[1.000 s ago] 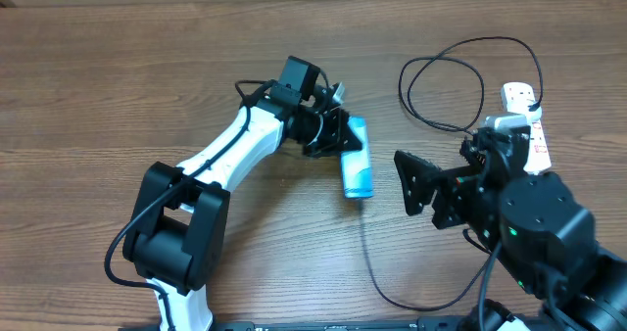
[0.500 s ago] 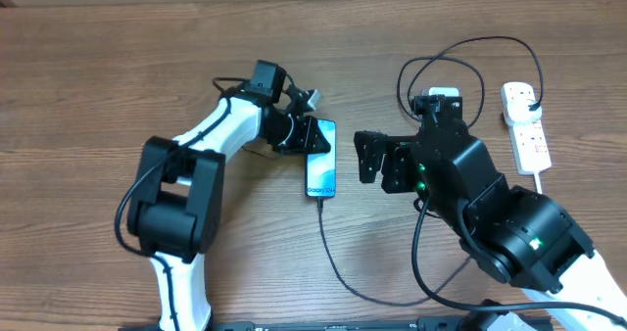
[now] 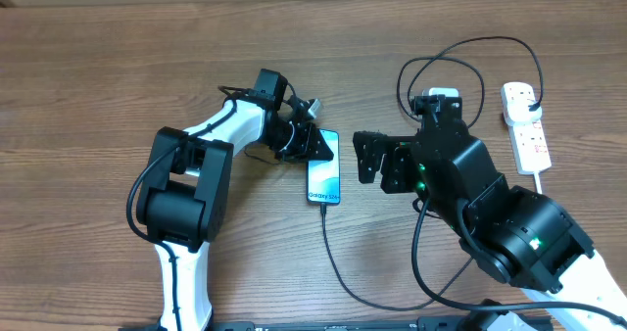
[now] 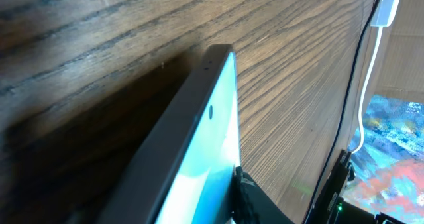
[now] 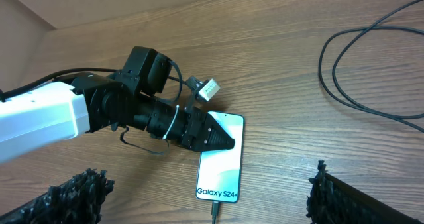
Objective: Plug charger to phone and switch on socket
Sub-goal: 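Lower the phone flat onto the table with the left gripper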
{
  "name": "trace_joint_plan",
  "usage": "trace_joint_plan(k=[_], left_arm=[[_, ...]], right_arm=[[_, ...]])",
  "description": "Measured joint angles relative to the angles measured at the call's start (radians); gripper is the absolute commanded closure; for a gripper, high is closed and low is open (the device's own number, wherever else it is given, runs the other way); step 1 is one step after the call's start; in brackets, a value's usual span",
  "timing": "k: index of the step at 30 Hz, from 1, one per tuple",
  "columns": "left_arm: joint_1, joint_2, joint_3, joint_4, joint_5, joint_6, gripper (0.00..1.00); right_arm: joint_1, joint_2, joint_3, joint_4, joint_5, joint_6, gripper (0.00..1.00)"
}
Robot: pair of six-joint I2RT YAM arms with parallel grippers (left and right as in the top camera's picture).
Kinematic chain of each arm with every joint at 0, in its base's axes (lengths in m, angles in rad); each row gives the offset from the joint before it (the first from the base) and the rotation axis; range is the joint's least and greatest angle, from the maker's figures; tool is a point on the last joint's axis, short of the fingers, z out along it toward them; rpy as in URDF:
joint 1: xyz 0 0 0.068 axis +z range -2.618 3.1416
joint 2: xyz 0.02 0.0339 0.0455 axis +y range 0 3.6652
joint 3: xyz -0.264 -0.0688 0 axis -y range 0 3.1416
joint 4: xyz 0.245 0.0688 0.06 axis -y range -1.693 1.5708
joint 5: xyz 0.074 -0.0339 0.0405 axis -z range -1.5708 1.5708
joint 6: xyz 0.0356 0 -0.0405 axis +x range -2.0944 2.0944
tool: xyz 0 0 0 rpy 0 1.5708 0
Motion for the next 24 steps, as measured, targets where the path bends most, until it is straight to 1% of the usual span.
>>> trace_joint_plan(k=[1, 2, 3, 5, 9, 14, 18, 24], left_arm=[[0.0, 0.0, 0.0, 0.0, 0.001, 0.0, 0.7], [0.0, 0.0, 0.0, 0.0, 0.001, 0.0, 0.66], [0.0, 0.0, 0.001, 0.0, 0.001, 0.0, 0.64], [0.0, 0.0, 0.005, -0.002, 0.003, -0.004, 0.62], [0.0, 0.0, 0.016, -0.013, -0.011, -0.008, 0.6], [-0.002, 0.0, 0.026, -0.026, -0.021, -0.011, 0.52], [-0.002, -0.002, 0.03, -0.027, -0.021, -0.011, 0.49], [-0.002, -0.004, 0.032, -0.028, -0.029, -0.011, 0.48]], right_arm=[[0.0, 0.0, 0.0, 0.0, 0.0, 0.0, 0.0], [0.0, 0.0, 0.0, -0.001, 0.0, 0.0, 0.0], [0.0, 0.0, 0.0, -0.001, 0.0, 0.0, 0.0], [0.0, 0.0, 0.0, 0.0, 0.0, 0.0, 0.0], [0.0, 0.0, 0.0, 0.0, 0.0, 0.0, 0.0], [0.0, 0.0, 0.0, 0.0, 0.0, 0.0, 0.0], [0.0, 0.0, 0.0, 0.001, 0.0, 0.0, 0.0], [0.0, 0.0, 0.0, 0.001, 0.0, 0.0, 0.0]])
